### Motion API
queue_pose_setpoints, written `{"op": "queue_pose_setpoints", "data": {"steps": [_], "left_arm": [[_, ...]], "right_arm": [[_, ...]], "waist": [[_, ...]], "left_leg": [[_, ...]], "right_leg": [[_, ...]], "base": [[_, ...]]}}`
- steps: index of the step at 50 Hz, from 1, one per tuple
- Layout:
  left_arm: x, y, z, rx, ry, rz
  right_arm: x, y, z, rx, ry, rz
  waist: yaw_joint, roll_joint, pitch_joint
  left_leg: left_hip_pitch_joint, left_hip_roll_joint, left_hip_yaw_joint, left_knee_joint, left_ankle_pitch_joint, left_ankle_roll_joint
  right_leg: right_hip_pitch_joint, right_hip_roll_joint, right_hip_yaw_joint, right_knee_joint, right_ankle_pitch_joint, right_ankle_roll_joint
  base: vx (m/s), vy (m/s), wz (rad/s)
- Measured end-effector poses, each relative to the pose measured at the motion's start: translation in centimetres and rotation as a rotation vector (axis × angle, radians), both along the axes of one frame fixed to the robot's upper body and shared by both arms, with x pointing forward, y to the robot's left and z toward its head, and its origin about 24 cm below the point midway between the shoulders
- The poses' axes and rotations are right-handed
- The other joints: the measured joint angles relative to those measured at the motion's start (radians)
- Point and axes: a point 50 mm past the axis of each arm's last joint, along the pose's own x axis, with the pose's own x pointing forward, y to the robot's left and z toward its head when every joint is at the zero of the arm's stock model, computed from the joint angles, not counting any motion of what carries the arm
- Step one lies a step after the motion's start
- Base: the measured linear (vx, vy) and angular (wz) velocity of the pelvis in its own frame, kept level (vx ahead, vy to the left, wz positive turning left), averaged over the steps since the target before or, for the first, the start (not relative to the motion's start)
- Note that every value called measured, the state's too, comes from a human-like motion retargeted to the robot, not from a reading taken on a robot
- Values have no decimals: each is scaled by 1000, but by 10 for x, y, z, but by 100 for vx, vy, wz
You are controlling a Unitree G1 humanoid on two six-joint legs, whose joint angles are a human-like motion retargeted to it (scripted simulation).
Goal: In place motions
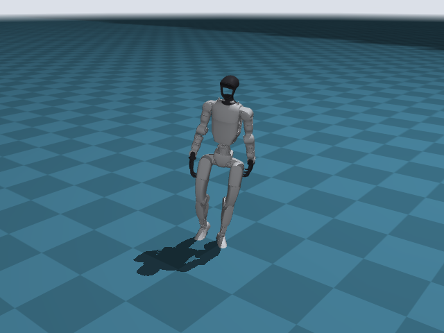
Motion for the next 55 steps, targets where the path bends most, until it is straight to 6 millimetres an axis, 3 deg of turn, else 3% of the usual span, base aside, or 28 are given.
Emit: {"op": "queue_pose_setpoints", "data": {"steps": [5,10,14,18,24,31,36,48,55], "left_arm": [[-16,-6,4,-25,36,20],[13,3,-4,-18,-47,-18],[50,8,-10,5,-161,-54],[84,6,-14,30,-288,-41],[107,5,-14,31,-365,-47],[104,2,-15,40,-337,-33],[92,-7,-15,15,-285,25],[61,-10,-13,-9,-190,-42],[62,-10,-13,-16,-191,-83]], "right_arm": [[34,20,10,76,-125,70],[47,30,16,102,-178,182],[33,25,11,73,-127,241],[4,16,1,43,-14,226],[-50,6,-9,15,198,121],[-96,-2,-10,-20,368,12],[-115,-8,-8,-44,443,-19],[-118,-5,-8,-47,460,32],[-109,7,-10,-9,436,25]], "waist": [[34,-47,-26],[45,-64,25],[49,-65,42],[42,-54,52],[30,-45,59],[22,-42,64],[29,-42,62],[27,-21,-17],[-19,16,-83]], "left_leg": [[-19,-54,73,-32,4,-28],[-6,-58,102,-30,18,-43],[-9,-53,105,-26,40,-48],[-22,-41,92,-20,64,-45],[-42,-26,78,-4,90,-40],[-82,-7,63,54,98,-50],[-83,7,72,104,61,-64],[-4,-2,-6,159,5,-82],[9,-23,-58,21,-23,-50]], "right_leg": [[78,-5,-28,-216,-67,10],[113,5,-28,-294,-92,-8],[127,12,-31,-318,-93,-26],[132,19,-50,-325,-96,-32],[139,33,-62,-339,-97,-43],[141,36,-81,-365,-89,-45],[139,31,-91,-369,-82,-53],[94,30,-51,-360,-81,-53],[53,45,-64,-356,-91,-47]], "base": [[-33,15,-69],[-36,20,-21],[-24,24,4],[-20,22,23],[-18,21,20],[-17,19,18],[-7,18,3],[8,10,-11],[13,-2,25]]}}
